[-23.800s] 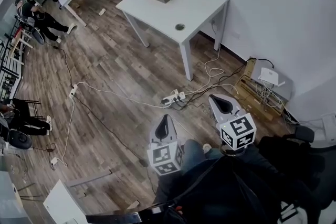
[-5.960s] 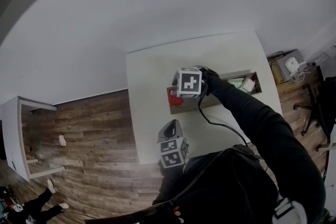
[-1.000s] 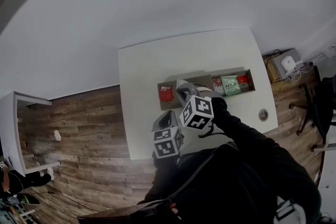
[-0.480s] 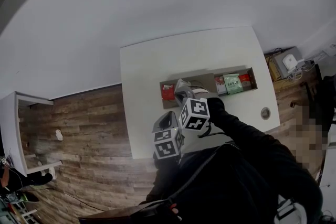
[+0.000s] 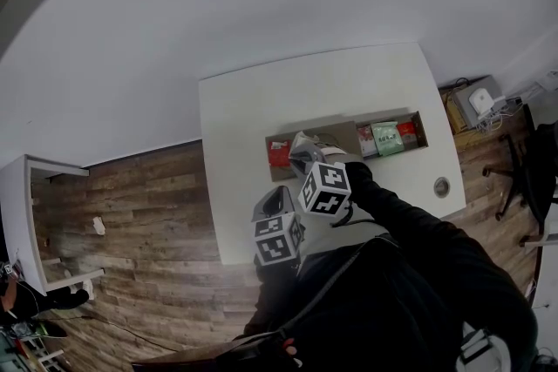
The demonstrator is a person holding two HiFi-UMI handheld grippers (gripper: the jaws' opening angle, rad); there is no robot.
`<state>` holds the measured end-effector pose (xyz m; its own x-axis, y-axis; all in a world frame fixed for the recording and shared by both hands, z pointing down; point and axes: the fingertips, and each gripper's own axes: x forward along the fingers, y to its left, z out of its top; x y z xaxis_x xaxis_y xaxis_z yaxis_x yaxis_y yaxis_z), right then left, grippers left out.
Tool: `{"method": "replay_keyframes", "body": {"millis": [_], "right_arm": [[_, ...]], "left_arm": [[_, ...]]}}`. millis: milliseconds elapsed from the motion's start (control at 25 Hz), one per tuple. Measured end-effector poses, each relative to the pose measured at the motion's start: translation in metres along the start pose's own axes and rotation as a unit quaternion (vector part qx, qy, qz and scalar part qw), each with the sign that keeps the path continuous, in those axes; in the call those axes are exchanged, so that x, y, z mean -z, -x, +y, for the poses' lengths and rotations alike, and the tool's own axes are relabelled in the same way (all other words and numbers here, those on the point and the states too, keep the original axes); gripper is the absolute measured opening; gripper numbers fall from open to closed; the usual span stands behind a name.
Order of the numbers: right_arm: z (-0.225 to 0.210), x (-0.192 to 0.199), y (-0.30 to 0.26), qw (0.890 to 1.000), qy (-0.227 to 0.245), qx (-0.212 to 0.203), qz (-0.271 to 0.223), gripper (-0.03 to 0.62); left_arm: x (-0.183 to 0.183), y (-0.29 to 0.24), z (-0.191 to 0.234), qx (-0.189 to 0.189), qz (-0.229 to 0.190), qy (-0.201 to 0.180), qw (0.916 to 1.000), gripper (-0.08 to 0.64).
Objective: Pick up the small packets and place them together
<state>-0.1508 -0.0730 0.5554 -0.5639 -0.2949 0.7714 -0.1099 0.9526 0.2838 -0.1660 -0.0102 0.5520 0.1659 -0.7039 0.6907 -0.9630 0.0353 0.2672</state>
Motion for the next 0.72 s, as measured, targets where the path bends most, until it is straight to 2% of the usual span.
{"method": "replay_keyframes", "body": {"millis": [120, 280, 520, 720], "right_arm": [[0.003, 0.001, -0.001, 1.000, -0.003, -0.009, -0.001, 0.087], [-0.001, -0.001, 0.006, 1.000, -0.008, -0.001, -0.014, 0.117], [-0.021, 0.002, 0.033, 0.998, -0.046, 0.019, -0.039, 0.126], [-0.042, 0.028, 0.065, 0.994, -0.086, 0.052, -0.042, 0.126]], "left_arm": [[0.001, 0.000, 0.000, 0.000, 0.001, 0.000, 1.0000, 0.001], [0.000, 0.000, -0.002, 0.002, 0.000, -0.001, 1.0000, 0.000], [-0.004, -0.008, -0.015, 0.015, 0.003, -0.012, 0.9998, 0.001], [-0.008, -0.016, -0.036, 0.033, 0.000, -0.033, 0.9989, 0.000]]}}
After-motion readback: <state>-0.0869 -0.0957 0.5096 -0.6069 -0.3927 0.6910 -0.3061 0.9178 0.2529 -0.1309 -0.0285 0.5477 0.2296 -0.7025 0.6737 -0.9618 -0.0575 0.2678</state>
